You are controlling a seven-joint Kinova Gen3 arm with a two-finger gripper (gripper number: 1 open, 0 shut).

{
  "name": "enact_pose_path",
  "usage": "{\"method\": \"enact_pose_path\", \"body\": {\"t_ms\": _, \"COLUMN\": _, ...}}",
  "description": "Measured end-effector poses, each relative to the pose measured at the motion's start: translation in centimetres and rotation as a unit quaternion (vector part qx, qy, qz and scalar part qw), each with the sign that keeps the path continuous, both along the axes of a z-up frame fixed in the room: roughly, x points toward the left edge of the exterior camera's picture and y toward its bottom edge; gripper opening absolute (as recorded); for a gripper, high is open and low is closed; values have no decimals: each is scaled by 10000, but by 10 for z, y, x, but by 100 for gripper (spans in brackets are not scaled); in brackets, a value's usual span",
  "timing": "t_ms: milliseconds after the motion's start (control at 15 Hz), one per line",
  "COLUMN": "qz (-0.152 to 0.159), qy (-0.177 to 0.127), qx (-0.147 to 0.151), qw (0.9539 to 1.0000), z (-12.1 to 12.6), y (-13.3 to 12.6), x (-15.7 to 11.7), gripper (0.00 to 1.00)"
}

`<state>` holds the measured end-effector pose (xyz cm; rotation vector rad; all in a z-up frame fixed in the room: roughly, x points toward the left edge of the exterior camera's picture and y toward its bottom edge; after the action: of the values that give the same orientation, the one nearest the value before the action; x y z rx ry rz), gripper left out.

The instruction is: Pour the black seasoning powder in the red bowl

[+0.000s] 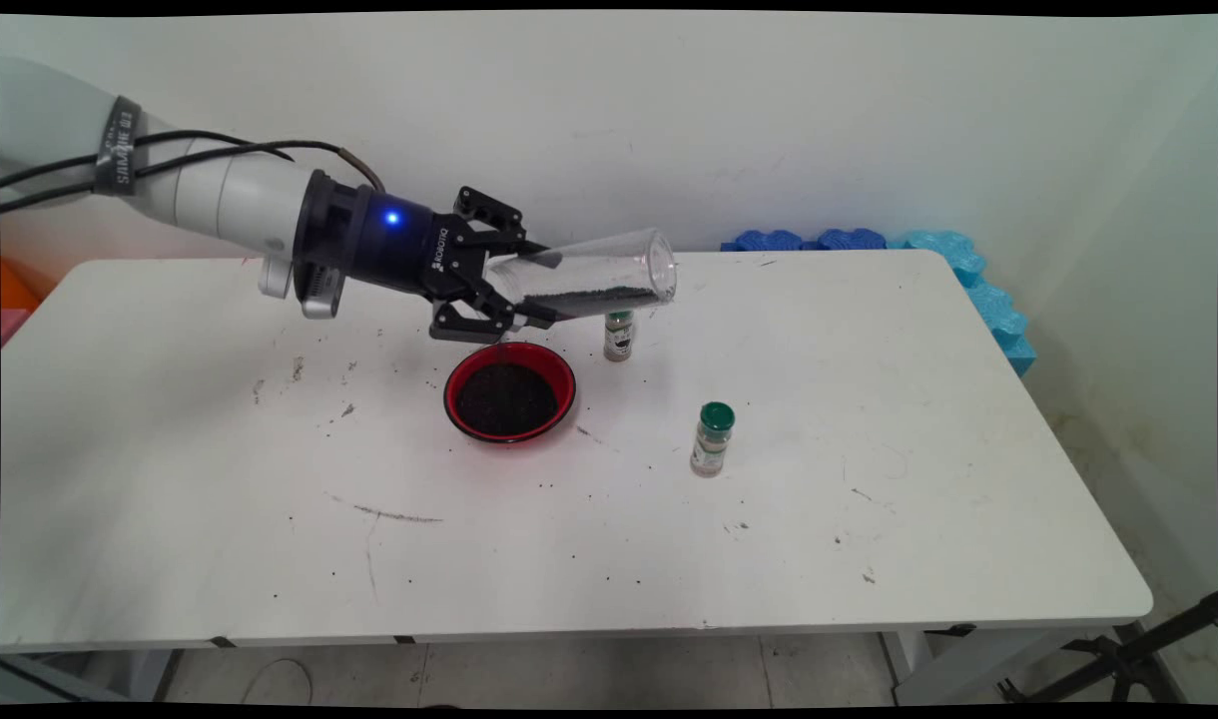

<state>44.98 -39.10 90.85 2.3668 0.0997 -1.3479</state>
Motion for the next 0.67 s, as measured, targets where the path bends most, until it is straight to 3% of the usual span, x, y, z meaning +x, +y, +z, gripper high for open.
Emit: {"method": "enact_pose_path", "body": {"t_ms": 667, "qz": 403, "qy": 244, "qx": 85, "qw": 9989, "z": 1, "y": -5, "x": 0, "gripper": 0}}
